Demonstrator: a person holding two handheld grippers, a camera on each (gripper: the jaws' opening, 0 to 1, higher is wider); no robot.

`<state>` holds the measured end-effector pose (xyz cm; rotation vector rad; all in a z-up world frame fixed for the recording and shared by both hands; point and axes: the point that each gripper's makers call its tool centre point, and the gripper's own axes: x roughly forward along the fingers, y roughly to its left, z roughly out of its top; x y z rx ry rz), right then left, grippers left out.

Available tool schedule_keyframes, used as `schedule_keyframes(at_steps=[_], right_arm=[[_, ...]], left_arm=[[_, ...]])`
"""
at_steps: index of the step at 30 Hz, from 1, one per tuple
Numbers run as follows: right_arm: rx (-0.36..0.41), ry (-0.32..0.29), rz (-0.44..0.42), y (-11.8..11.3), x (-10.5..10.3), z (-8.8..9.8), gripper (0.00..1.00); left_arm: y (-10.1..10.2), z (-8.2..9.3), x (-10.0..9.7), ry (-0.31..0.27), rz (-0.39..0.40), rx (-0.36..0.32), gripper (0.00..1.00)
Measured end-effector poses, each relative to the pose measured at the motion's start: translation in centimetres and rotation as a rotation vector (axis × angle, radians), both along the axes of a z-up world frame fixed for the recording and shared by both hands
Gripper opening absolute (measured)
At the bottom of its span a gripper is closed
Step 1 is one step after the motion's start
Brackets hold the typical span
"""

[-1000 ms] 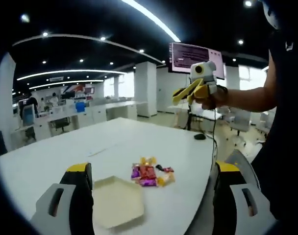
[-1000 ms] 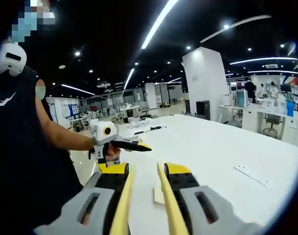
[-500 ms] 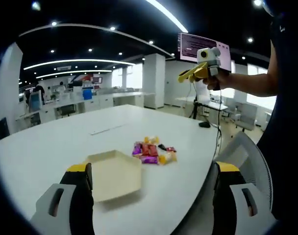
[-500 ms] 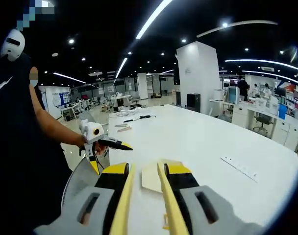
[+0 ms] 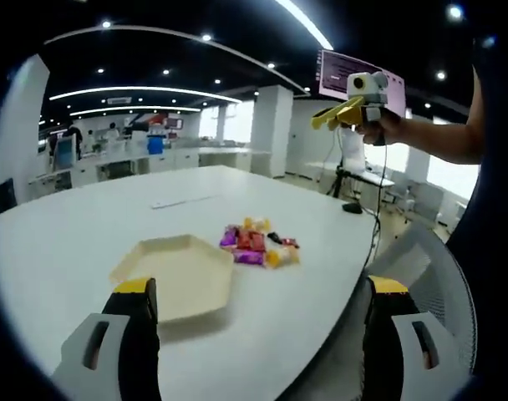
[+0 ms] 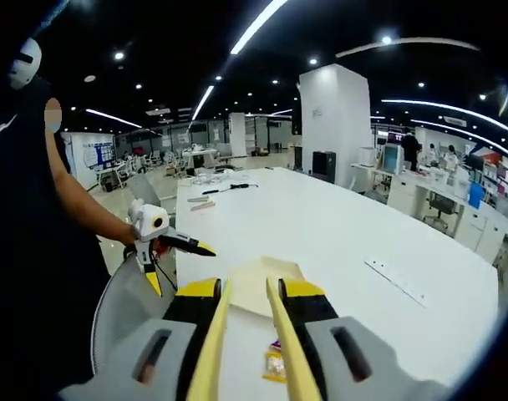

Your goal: Place the target food into the container with the food tongs after gripping and lifting it, then release it inside without dropping or visibly crushing the food.

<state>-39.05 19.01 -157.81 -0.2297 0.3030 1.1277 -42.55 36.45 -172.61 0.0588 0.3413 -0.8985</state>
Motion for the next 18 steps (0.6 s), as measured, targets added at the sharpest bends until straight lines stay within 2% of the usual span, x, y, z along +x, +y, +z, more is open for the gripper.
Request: schedule_keyframes(at_steps=[7,10,18], right_arm=[[0.017,0.013,-0.006,-0.1,0.1,0.0,0.26],[0.039,0.04,-0.002,-0.1,0.0,0.0,0.26],[0.039,0.057,-0.017,-0.7,0.8,-1.6,0.27]], left_arm=[[0.0,0.1,-0.1,-0.015,0.001,0.011,0.99],[0.0,0.0,-0.2,-0.02,0.003,0.019,0.99],[0.2,-0.7,0.2,-0.014,0.031,0.026,0.99]])
